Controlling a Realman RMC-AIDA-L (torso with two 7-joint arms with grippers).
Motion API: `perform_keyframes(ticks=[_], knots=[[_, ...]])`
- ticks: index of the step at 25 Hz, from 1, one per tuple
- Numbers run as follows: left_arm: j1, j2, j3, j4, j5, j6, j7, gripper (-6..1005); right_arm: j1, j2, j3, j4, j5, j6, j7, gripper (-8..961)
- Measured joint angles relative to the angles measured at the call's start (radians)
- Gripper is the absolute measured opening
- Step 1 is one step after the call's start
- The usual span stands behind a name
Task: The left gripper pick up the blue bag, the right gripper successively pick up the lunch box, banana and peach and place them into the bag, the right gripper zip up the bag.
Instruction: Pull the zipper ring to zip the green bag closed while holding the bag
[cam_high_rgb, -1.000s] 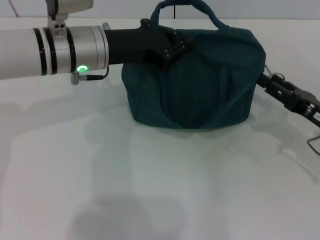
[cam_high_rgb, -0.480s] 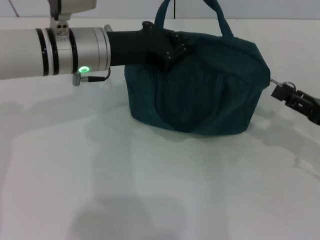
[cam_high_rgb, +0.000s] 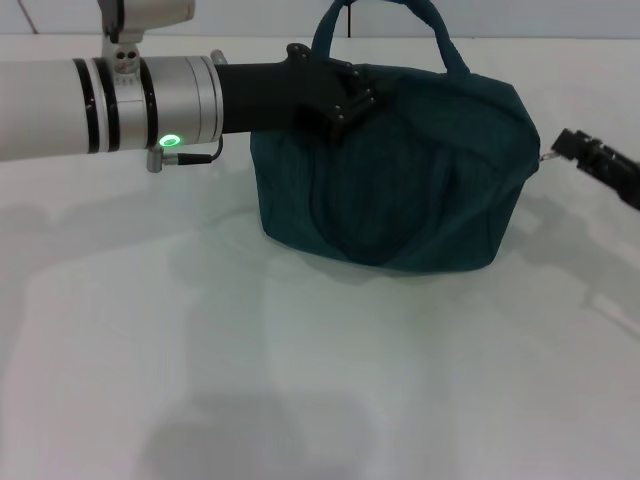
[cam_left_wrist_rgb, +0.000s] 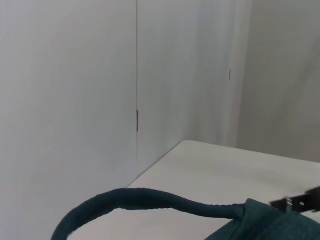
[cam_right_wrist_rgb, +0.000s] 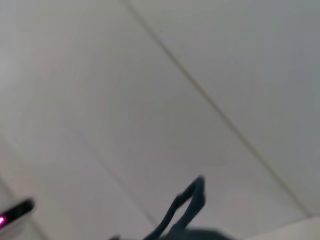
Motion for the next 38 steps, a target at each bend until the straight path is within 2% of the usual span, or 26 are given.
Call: perform_keyframes(ticks=[3, 8, 15, 18, 23, 29, 33, 36, 38], knots=[[0.0, -0.001, 0.0, 0.0, -0.001, 0.0, 0.0, 75, 0.012, 0.004, 0.022, -0.006, -0.007, 0.055, 0.027, 707], [-0.002, -0.001, 0.0, 0.0, -0.003, -0.003, 0.0, 75, 0.036, -0.002, 0.017, -0.006, -0.063, 0.078, 0.031, 702], [-0.003, -0.001, 0.0, 0.0, -0.003, -0.007, 0.0, 75, 0.034, -0.049, 0.023, 0.001, -0.111, 0.049, 0.044, 631], [-0.004, -0.001, 0.0, 0.001, -0.004, -0.008, 0.0, 75, 0.024, -0.054, 0.043, -0.002, -0.121, 0.044, 0.042, 631], [-0.012, -0.001, 0.0, 0.0, -0.004, -0.009, 0.0, 75, 0.031, -0.044, 0.089, -0.026, -0.149, 0.062, -0.009, 631], [-0.028, -0.002, 0.0, -0.018, -0.004, -0.01, 0.0, 75, 0.047, -0.038, 0.127, -0.024, -0.228, 0.149, 0.03, 632], [-0.033, -0.002, 0.0, -0.031, -0.006, -0.014, 0.0, 75, 0.041, -0.033, 0.144, -0.031, -0.236, 0.156, 0.008, 631], [-0.036, -0.003, 0.0, -0.036, -0.007, -0.019, 0.0, 75, 0.03, -0.014, 0.179, -0.043, -0.235, 0.145, -0.102, 631], [-0.039, -0.003, 0.0, -0.038, -0.007, -0.023, 0.0, 76, 0.012, 0.01, 0.225, -0.058, -0.23, 0.135, -0.204, 631]])
